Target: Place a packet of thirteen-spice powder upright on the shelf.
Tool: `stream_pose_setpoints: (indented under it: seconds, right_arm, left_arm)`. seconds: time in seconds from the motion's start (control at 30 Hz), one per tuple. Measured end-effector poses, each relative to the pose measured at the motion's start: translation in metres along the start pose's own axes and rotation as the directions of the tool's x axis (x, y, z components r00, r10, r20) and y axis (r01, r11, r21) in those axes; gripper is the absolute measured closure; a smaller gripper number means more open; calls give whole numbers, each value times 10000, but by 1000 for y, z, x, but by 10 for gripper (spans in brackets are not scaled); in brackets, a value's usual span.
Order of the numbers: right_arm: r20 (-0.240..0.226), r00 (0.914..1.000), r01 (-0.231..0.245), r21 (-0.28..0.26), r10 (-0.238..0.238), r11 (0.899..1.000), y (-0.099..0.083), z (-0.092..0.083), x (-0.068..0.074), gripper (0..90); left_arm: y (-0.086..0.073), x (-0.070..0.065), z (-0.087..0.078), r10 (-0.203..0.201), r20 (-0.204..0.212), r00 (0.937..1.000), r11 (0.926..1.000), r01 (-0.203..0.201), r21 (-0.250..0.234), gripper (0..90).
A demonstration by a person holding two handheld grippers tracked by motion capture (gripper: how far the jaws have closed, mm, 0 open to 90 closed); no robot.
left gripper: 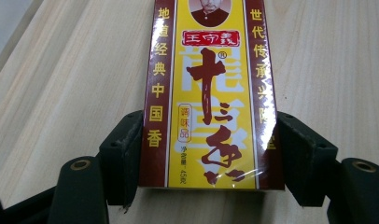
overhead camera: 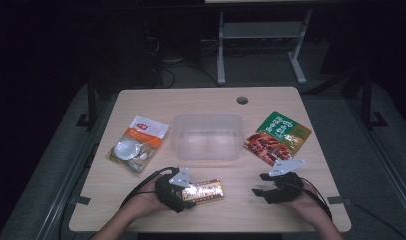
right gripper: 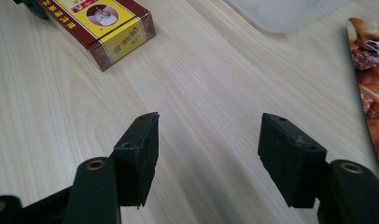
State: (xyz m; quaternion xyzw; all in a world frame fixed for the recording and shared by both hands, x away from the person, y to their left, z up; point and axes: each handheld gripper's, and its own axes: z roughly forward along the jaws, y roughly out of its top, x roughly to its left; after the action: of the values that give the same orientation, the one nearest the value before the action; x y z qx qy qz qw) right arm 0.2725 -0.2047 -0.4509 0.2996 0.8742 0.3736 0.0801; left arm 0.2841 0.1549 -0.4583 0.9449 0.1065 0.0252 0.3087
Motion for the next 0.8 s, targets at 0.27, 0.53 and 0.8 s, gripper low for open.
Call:
stream_pose_setpoints:
  seconds: [0.27,0.53,0.8]
  right_arm:
    - [-193,9996,-217,-126,214,9997,0,-1,-2,347]
    - [-499,9986,-200,-303,185,9993,2,-4,-2,306]
    - [-1125,9934,137,-569,-201,9983,10,-6,3,221]
  left_arm:
    - [-1,-2,0,-253,-94,9996,9996,252,-121,320]
    - [-6,9,-15,-743,180,9971,9944,755,-736,321]
    - [-15,13,-36,-917,439,9948,9850,971,-1426,320]
